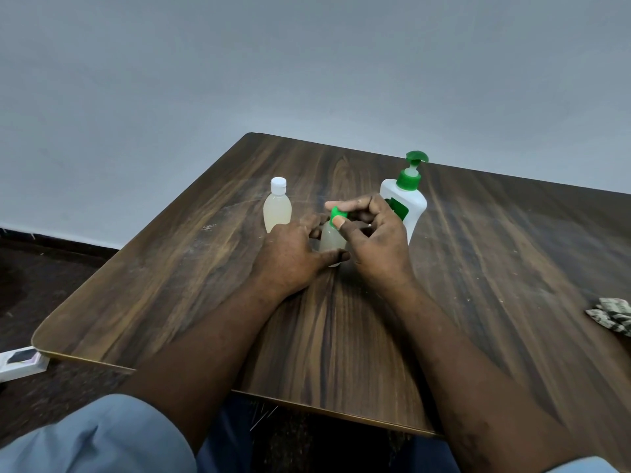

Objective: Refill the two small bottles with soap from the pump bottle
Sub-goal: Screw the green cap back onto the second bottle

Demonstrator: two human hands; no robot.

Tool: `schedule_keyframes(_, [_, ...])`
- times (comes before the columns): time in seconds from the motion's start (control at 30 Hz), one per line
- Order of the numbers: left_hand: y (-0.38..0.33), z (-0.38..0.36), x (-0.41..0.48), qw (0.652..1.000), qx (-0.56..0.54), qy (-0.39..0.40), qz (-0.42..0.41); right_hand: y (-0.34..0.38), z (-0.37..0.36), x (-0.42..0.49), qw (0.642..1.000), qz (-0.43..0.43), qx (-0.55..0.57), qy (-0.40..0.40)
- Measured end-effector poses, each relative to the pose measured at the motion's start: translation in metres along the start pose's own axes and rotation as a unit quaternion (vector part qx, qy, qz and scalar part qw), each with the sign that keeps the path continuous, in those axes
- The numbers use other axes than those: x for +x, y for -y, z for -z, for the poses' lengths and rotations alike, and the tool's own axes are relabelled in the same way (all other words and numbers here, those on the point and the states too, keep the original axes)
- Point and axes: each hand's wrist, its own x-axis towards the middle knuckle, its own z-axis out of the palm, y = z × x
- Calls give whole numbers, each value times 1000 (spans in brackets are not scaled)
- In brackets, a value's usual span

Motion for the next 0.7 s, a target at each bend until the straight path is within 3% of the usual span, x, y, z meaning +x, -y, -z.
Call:
schedule_keyframes(0.23, [-3, -1, -1, 1000, 31, 1, 5, 3, -5, 1, 999, -15, 25, -25])
schedule_keyframes(0.43, [-13, -2, -5, 998, 42, -30, 26, 7, -17, -4, 996, 5, -22, -88])
schedule_keyframes(0.7, [-13, 0, -3, 999, 39, -17, 25, 0, -4, -1, 1000, -19, -6, -5])
